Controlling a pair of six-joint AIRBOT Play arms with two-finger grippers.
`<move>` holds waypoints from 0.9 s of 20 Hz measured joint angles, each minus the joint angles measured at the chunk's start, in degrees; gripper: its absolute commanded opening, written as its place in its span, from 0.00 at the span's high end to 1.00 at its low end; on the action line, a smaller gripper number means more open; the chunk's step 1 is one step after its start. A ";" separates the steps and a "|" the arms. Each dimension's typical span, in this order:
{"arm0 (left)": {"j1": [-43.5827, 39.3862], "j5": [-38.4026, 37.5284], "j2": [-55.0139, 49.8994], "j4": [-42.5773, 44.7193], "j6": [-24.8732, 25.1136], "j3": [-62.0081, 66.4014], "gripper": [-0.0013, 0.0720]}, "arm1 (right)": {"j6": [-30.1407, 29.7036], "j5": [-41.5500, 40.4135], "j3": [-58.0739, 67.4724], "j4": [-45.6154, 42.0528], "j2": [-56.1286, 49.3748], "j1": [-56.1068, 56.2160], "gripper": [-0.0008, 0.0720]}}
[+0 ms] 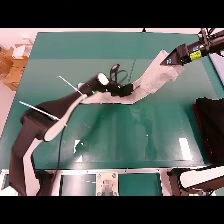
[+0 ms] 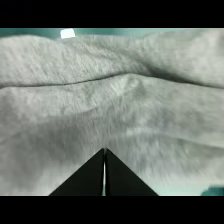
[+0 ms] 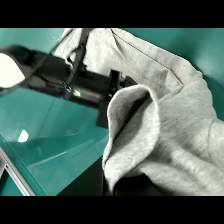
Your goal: Fold the shirts.
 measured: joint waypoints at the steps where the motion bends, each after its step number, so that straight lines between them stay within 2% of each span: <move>1: 1.86 -5.16 0.72 2.36 0.00 2.10 0.96 | 0.48 -0.50 0.00 0.02 0.07 0.72 0.97; 6: 13.14 -29.64 8.66 28.72 -2.03 9.51 0.96 | 3.39 -4.98 0.00 0.04 -0.28 9.01 0.97; 10: 21.16 -40.74 15.52 45.27 -0.42 10.93 0.96 | 5.31 -14.12 0.00 0.15 -3.85 21.27 0.97; 11: 22.93 -42.36 16.74 47.39 0.17 11.04 0.96 | 5.73 -17.81 0.00 0.13 -5.66 25.00 0.86; 12: 24.46 -43.50 17.73 48.83 0.72 11.17 0.95 | 6.16 -21.75 0.00 0.13 -7.69 28.46 0.47; 13: 25.92 -44.78 18.40 50.16 1.27 11.21 0.95 | 6.27 -26.86 0.00 0.39 -10.25 32.35 0.27; 14: 27.10 -45.75 18.78 51.01 1.66 11.21 0.96 | 6.29 -32.15 0.00 1.20 -12.96 35.91 0.28; 15: 28.26 -46.62 19.17 51.63 2.19 11.28 0.95 | 6.56 -37.55 -0.04 2.38 -15.74 39.47 0.35; 16: 29.22 -47.39 19.50 51.98 2.67 11.30 0.95 | 6.62 -41.88 -0.04 3.76 -17.77 41.88 0.37; 18: 30.56 -48.26 19.69 52.28 3.63 11.28 0.96 | 6.71 -47.28 0.07 5.01 -19.82 43.43 0.39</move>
